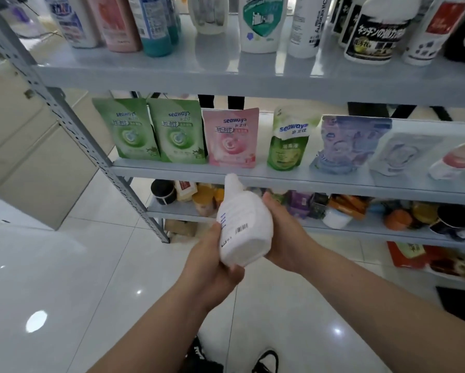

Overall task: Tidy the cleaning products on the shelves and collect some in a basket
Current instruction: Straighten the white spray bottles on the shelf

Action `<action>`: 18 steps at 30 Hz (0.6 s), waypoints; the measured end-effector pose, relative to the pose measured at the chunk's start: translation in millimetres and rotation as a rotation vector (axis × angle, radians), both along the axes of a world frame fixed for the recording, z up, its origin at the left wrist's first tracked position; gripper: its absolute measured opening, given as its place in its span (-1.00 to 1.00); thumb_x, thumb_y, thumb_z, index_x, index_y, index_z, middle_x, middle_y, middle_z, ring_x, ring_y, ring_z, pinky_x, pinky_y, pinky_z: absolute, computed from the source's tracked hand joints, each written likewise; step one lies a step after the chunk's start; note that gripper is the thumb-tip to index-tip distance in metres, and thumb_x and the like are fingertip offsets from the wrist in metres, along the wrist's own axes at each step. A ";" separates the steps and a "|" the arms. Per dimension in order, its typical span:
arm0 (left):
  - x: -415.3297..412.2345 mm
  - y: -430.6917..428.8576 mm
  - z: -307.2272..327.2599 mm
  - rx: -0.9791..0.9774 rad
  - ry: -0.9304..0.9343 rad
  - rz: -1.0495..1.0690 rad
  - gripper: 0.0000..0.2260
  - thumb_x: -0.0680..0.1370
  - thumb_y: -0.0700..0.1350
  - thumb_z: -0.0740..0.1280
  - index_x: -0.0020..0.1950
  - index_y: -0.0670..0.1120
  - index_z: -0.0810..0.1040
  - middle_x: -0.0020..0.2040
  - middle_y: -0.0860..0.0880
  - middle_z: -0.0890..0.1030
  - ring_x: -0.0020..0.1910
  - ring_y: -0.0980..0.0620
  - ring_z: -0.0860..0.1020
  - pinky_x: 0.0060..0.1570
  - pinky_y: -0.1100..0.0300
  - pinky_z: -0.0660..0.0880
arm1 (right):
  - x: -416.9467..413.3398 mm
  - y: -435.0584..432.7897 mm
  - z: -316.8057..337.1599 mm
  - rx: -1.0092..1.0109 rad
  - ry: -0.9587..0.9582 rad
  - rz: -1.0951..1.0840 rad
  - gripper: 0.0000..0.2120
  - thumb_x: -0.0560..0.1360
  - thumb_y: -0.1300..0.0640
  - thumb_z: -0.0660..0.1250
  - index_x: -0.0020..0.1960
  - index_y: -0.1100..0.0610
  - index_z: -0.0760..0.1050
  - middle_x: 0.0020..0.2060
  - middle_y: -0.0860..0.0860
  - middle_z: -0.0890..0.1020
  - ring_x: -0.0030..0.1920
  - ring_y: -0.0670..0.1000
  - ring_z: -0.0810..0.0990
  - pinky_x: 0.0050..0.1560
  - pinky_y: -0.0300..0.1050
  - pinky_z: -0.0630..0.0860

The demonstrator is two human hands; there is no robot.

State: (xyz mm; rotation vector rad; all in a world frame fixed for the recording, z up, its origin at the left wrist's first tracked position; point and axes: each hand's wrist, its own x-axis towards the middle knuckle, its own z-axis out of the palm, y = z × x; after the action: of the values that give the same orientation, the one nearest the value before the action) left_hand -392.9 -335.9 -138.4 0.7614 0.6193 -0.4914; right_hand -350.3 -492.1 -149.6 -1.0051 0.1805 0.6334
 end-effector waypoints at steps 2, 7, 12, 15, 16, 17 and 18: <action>-6.8 -6.7 3.7 -0.157 0.074 -0.001 -0.63 0.56 0.10 0.35 0.24 -0.10 0.58 -0.09 -0.20 0.69 -0.30 -0.14 0.65 -0.73 0.30 0.36 | -3.5 -2.5 -6.9 0.044 0.066 0.042 -0.27 0.41 -0.51 0.26 0.40 -0.08 0.50 0.27 0.07 0.68 0.25 0.12 0.67 0.09 0.05 0.66; -15.7 -10.9 -5.4 -0.318 0.110 -0.109 -0.52 0.52 0.06 0.37 0.39 -0.10 0.52 -0.01 -0.21 0.62 -0.17 -0.13 0.64 -0.75 0.29 0.32 | -17.4 1.5 -22.2 0.229 0.201 -0.022 -0.22 0.19 -0.42 0.60 0.19 0.12 0.67 0.06 0.19 0.70 0.03 0.19 0.73 0.04 0.11 0.67; 8.3 8.9 -17.1 0.111 -0.141 -0.451 -0.46 0.62 0.34 0.13 0.38 -0.01 0.54 0.18 -0.21 0.68 0.11 -0.30 0.67 -0.29 -0.04 0.65 | -8.0 10.7 -14.3 -0.145 -0.004 -0.257 -0.16 0.35 -0.30 0.56 0.45 0.08 0.36 0.14 0.11 0.68 0.08 0.14 0.72 0.00 0.17 0.66; 24.2 23.8 -10.2 0.213 -0.184 -0.495 -0.40 0.54 0.41 0.14 0.36 0.02 0.56 0.18 -0.22 0.69 0.17 -0.27 0.66 0.03 -0.27 0.64 | -1.6 20.7 -1.5 -0.132 -0.065 -0.360 -0.12 0.22 -0.22 0.61 0.41 0.06 0.37 0.07 0.05 0.72 0.01 0.08 0.75 -0.02 0.13 0.69; 29.7 29.1 -9.2 0.273 -0.218 -0.481 -0.41 0.53 0.41 0.17 0.34 0.04 0.56 0.15 -0.19 0.71 0.13 -0.23 0.69 0.02 -0.25 0.65 | 1.6 24.6 2.2 -0.164 -0.089 -0.405 -0.09 0.18 -0.20 0.63 0.41 0.06 0.37 0.13 0.06 0.70 0.06 0.08 0.74 0.06 0.15 0.69; 35.1 34.5 -6.8 0.333 -0.265 -0.462 -0.42 0.51 0.43 0.22 0.32 0.05 0.56 0.11 -0.14 0.73 0.08 -0.19 0.71 -0.01 -0.20 0.66 | 6.0 27.7 4.8 -0.228 -0.123 -0.448 -0.10 0.16 -0.19 0.64 0.39 0.03 0.37 0.18 0.06 0.66 0.10 0.09 0.72 0.13 0.18 0.67; 40.6 40.7 -4.9 0.381 -0.321 -0.444 -0.39 0.45 0.46 0.31 0.30 0.07 0.56 0.08 -0.09 0.74 0.05 -0.13 0.72 -0.05 -0.14 0.67 | 10.9 30.9 6.7 -0.309 -0.158 -0.481 -0.14 0.16 -0.17 0.63 0.36 -0.02 0.36 0.21 0.04 0.62 0.14 0.09 0.69 0.17 0.20 0.66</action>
State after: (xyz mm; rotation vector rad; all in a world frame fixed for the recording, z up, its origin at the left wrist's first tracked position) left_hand -352.3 -295.3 -143.3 1.3244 0.2381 -0.6478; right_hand -339.4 -461.2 -143.0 -1.2490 0.3752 0.0850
